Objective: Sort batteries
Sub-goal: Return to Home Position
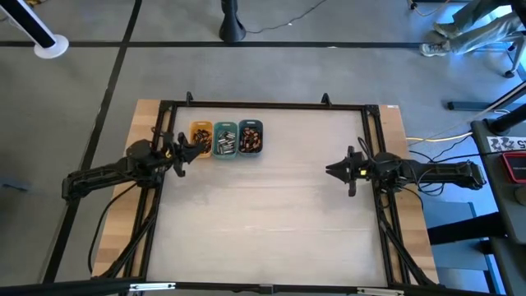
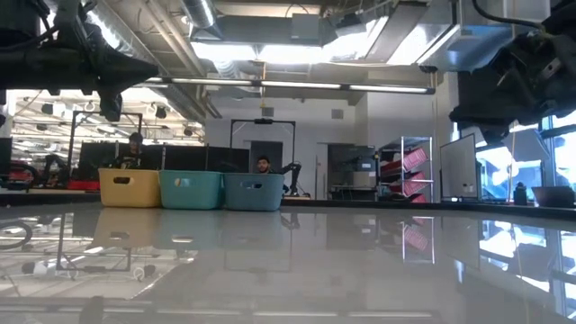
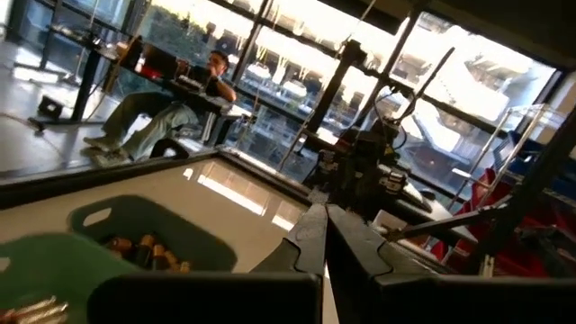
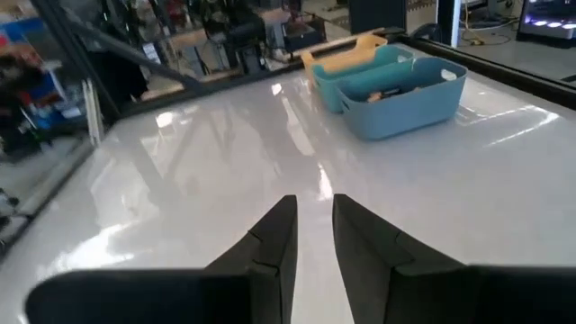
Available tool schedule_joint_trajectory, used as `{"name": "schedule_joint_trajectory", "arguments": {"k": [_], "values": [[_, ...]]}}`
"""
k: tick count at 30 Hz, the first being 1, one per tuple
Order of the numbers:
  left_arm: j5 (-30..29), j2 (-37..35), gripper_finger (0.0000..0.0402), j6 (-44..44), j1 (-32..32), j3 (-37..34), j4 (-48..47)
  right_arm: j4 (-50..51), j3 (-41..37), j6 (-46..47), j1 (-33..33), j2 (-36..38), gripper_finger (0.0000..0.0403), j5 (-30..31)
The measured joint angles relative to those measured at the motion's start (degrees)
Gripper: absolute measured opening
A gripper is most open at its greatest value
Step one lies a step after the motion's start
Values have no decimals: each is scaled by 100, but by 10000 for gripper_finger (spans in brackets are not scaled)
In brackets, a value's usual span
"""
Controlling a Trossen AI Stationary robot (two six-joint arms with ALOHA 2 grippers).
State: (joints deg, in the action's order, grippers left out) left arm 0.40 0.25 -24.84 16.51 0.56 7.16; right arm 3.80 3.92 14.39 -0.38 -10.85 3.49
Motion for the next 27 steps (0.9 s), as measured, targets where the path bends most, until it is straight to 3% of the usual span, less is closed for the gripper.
{"name": "schedule_joint_trajectory", "arguments": {"k": [5,14,27], "values": [[-247,0,0,-234,2,0,-619,326,6,-226,0,-2,76,-4],[-154,44,0,-390,0,2,-638,354,15,-232,0,-13,76,-2],[-160,44,0,791,0,2,-650,355,13,-230,0,-13,76,-2]]}}
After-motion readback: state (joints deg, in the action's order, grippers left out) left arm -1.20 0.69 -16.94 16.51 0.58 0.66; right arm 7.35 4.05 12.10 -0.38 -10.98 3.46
